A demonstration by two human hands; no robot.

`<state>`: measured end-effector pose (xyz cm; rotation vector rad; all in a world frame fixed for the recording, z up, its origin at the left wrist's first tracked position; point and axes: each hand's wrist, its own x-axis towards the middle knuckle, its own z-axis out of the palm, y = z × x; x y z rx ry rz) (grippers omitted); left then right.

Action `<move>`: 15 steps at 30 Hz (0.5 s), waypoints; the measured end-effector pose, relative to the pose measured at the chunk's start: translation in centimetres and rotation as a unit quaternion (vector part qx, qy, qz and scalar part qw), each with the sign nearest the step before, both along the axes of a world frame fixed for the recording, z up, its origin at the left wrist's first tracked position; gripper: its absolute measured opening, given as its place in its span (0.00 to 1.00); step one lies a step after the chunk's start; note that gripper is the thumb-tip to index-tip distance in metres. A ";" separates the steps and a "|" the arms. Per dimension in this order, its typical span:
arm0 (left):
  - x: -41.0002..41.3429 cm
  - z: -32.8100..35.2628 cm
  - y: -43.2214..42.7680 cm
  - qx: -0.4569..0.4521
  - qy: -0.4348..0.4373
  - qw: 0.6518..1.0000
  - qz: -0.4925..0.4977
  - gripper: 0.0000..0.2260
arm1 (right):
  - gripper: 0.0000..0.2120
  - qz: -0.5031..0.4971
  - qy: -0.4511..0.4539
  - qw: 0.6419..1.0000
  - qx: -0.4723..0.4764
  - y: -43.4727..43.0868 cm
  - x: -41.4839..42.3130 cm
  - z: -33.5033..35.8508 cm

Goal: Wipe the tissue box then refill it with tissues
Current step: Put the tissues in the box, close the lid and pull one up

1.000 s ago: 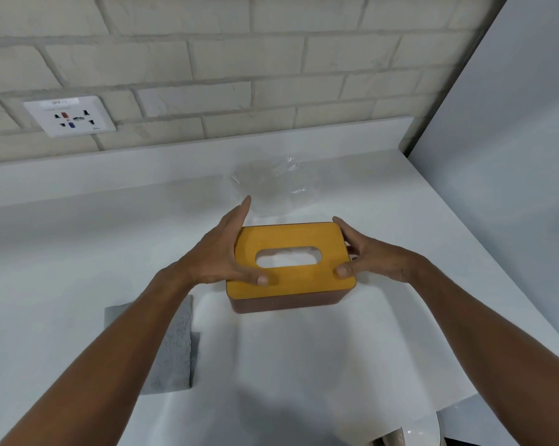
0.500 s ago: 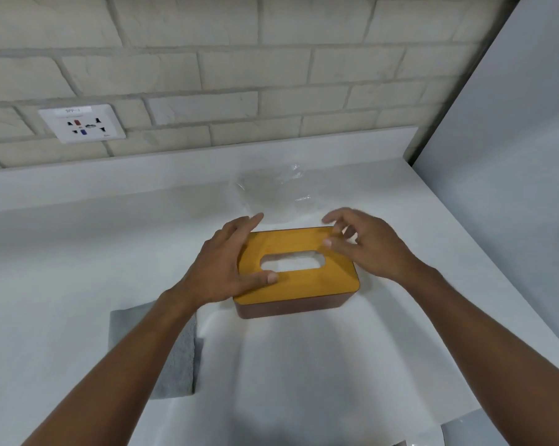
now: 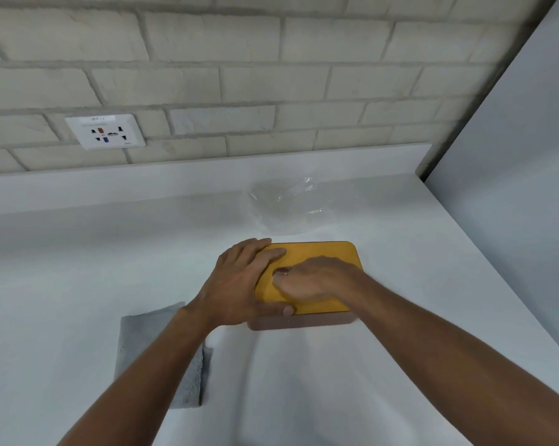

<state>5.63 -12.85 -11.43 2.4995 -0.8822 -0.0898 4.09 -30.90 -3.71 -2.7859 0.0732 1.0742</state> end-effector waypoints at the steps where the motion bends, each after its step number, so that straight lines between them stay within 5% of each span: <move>1: 0.0 -0.1 0.0 -0.003 -0.005 1.000 -0.001 0.50 | 0.28 -0.026 0.014 0.999 0.025 0.0 0.1 -0.2; 7: 0.1 -0.4 0.1 -0.015 -0.032 0.999 -0.009 0.47 | 0.24 0.012 0.003 0.998 0.058 -0.4 -0.7 -0.2; 15: 0.1 -0.7 0.0 -0.037 -0.051 0.998 -0.013 0.44 | 0.20 0.127 -0.141 0.981 0.035 -0.8 -1.9 -0.8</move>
